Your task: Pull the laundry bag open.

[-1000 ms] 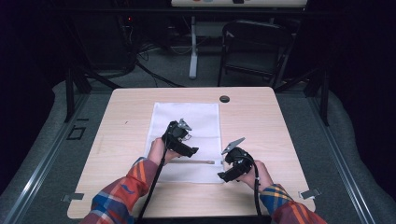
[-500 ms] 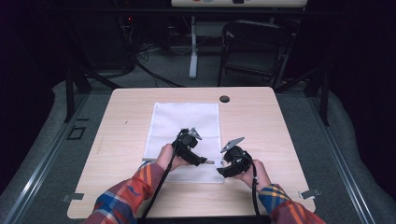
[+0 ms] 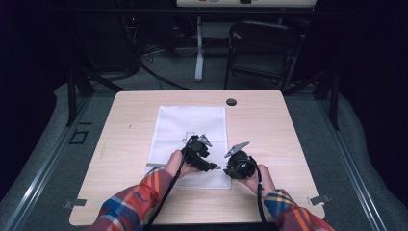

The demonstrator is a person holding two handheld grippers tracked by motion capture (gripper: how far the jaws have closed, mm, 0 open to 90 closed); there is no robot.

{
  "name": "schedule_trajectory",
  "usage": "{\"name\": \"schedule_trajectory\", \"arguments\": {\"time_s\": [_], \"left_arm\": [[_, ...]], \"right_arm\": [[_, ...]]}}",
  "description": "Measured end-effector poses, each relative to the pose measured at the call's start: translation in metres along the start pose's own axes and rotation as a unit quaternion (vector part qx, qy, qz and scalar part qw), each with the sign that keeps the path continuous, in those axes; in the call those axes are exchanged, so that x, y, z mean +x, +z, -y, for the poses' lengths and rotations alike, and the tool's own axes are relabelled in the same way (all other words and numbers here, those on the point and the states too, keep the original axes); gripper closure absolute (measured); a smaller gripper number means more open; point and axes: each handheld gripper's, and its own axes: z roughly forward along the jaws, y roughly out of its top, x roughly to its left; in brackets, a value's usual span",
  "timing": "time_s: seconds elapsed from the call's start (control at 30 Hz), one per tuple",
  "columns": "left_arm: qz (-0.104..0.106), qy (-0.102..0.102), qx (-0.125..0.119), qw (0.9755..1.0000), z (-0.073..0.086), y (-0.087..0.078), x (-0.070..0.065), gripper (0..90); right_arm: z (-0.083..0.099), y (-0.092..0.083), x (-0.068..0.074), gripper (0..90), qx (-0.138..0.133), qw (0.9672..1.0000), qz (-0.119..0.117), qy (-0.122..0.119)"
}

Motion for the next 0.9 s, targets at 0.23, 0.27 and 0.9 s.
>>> {"name": "schedule_trajectory", "arguments": {"time_s": [0.23,0.27,0.9], "left_arm": [[0.011,0.028,0.011,0.9995,0.000,0.006,-0.007,57.1],[0.013,0.030,0.011,0.9994,0.000,0.008,-0.008,59.0],[0.002,0.046,0.018,0.9988,0.004,0.026,-0.014,80.1]], "right_arm": [[0.000,0.008,0.001,90.0,0.004,1.0000,0.009,-0.001],[0.000,0.008,0.001,90.0,0.005,0.9999,0.015,-0.001],[0.000,0.012,0.003,90.0,-0.006,0.9997,0.025,0.007]]}}
